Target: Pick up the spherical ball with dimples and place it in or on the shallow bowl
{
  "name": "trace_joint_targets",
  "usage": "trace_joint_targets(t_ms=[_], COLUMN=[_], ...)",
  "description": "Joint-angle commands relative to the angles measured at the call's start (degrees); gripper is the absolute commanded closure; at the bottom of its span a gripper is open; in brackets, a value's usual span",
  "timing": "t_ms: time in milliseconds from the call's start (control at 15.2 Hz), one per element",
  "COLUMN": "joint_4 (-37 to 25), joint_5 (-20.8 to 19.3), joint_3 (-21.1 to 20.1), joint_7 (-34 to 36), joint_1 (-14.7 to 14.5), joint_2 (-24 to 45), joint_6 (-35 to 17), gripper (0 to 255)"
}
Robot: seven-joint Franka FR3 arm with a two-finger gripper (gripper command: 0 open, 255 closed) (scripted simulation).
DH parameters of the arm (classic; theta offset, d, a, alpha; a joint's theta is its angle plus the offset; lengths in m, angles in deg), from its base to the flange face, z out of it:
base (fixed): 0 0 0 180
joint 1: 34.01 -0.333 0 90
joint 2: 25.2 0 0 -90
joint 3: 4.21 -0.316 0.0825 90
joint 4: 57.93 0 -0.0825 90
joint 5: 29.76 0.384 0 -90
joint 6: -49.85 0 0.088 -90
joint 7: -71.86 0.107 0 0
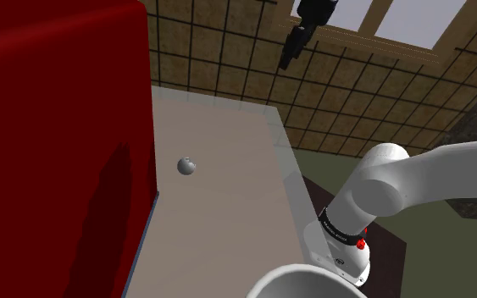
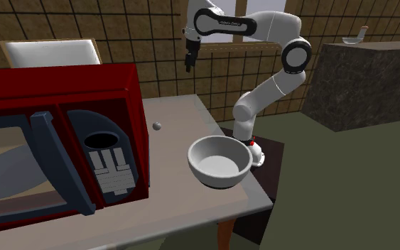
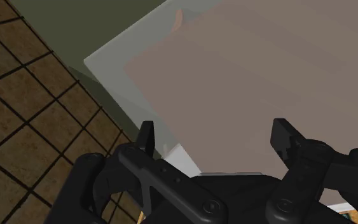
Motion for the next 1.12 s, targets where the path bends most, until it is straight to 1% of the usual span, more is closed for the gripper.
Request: trace_joint_targets(t_ms=[0, 528, 1056], joint_4=[0.0, 4.52, 5.61], joint_5=[0.0, 3.59, 5.79], joint_3=[0.0, -8.78, -18.12], joint_7=[0.0, 7.07, 14.49], joint_1=[0.0, -3.49, -6.17], joint_2=[0.0, 3.28, 10.34], joint_6=[0.0, -6.94, -14.31], gripper=[0, 0, 0])
